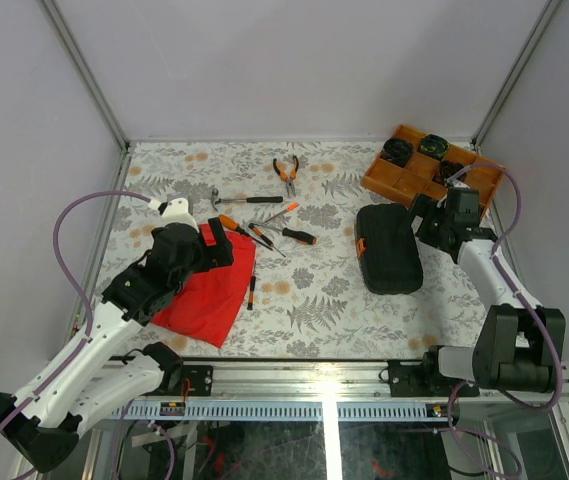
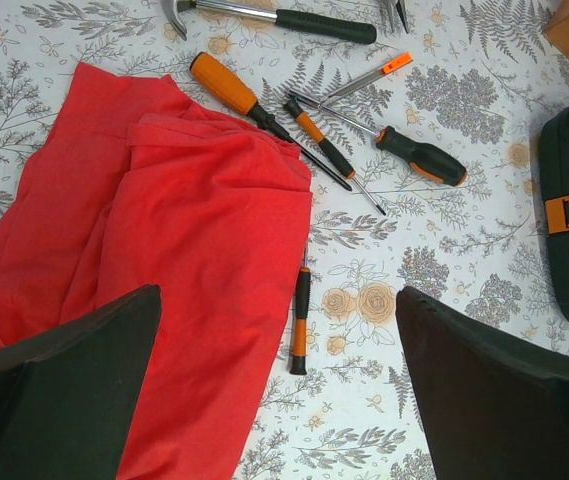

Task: Sort the tools into containers
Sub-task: Move the storage box to the center of the board.

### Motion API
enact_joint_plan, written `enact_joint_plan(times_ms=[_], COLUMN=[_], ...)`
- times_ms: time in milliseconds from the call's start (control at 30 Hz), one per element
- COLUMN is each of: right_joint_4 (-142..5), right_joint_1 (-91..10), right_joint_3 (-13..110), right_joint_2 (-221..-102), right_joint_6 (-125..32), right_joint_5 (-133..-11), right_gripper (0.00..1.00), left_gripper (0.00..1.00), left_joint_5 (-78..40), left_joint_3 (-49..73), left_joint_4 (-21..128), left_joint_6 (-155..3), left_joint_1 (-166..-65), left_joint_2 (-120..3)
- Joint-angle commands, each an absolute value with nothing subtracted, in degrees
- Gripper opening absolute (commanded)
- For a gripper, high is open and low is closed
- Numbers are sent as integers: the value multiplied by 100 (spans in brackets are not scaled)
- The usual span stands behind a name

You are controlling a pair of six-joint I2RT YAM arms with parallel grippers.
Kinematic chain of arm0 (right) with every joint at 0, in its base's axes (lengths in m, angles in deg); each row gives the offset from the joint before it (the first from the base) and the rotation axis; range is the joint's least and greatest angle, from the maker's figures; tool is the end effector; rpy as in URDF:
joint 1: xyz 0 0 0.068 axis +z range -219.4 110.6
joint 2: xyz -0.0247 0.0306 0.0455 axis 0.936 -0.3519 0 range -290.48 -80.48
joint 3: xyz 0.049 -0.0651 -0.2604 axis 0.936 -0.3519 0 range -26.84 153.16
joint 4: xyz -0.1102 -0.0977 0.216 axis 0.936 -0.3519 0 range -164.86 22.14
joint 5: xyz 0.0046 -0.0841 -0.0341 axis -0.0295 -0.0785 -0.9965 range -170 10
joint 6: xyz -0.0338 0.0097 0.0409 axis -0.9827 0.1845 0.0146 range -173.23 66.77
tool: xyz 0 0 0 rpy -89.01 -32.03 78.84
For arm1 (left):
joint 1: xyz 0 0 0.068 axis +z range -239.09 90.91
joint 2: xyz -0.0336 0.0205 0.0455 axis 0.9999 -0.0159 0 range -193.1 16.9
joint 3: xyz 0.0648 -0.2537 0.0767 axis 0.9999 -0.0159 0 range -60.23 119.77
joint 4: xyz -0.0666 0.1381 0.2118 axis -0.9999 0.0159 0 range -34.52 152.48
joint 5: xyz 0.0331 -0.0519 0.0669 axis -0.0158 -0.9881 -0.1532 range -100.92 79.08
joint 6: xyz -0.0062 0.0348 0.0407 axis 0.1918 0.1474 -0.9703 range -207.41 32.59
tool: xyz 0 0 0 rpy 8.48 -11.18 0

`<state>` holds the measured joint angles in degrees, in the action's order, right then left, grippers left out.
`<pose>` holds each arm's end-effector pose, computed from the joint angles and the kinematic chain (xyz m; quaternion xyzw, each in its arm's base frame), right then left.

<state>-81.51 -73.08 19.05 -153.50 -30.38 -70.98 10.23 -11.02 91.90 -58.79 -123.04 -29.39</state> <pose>0.2707 -0.0119 0.2364 0.1761 0.8897 0.1396 0.3975 0.1469 -0.0834 0.3176 -0.0465 0.8690 -0.1035 0.4816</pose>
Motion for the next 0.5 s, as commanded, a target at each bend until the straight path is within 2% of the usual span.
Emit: enact_joint_plan(times_ms=[0,300,467], right_joint_4=[-7552,-7414,-7594], right_joint_1=[-7300,-7300,-7287], right_joint_3=[2559,3236,3123], right_joint_2=[-15859,-17103,-17319], right_joint_6=[-3331,-3462,-3536], right_joint_5=[-7227,-6291,-6164], right_gripper=[99,99,100], left_gripper=[100,100,100], left_joint_5=[1232,1329,1575], left_joint_3=[-1057,-1033,-996], left_joint_4=[9018,9074,9194], left_joint_6=[-5913,-5889,-5777], left_joint_1=[-12259,-12257,-12252], left_joint_2=[-2896,-2908,-2940])
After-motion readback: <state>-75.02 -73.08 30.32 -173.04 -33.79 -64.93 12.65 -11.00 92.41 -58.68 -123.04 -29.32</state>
